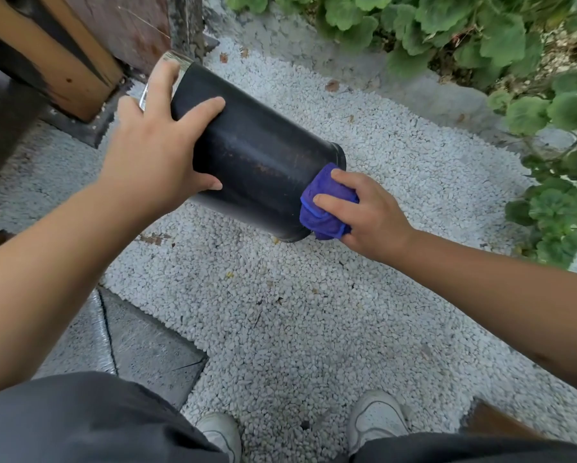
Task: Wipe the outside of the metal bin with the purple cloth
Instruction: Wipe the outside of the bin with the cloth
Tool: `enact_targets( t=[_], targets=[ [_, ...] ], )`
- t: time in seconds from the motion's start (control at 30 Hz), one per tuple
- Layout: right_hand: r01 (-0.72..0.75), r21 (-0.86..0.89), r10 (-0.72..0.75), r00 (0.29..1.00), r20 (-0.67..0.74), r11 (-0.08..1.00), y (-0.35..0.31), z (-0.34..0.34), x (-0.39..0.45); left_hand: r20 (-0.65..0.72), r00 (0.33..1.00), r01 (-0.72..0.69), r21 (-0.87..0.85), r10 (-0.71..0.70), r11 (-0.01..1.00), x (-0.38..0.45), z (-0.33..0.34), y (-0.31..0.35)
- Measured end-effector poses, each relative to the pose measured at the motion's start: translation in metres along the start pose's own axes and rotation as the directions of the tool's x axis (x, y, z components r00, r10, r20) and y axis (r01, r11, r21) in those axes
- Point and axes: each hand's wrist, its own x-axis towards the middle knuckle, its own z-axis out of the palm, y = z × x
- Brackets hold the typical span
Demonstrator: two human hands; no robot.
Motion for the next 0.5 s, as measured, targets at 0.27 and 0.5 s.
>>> enact_targets(
  t=[0.27, 0.5],
  targets=[
    [0.178, 0.109, -0.208, 0.826, 0.524, 0.978, -0.025, 0.009, -0.026, -0.047, 0.998, -0.042, 0.028, 0.043, 0.999, 0.002, 0.000, 0.003],
    [-0.168, 0.455, 0.121, 0.984, 0.132, 0.875, -0.047, -0.014, -0.006, -0.048, 0.999, 0.009, -0.049, -0.012, 0.999, 0.005, 0.004, -0.006]
  ],
)
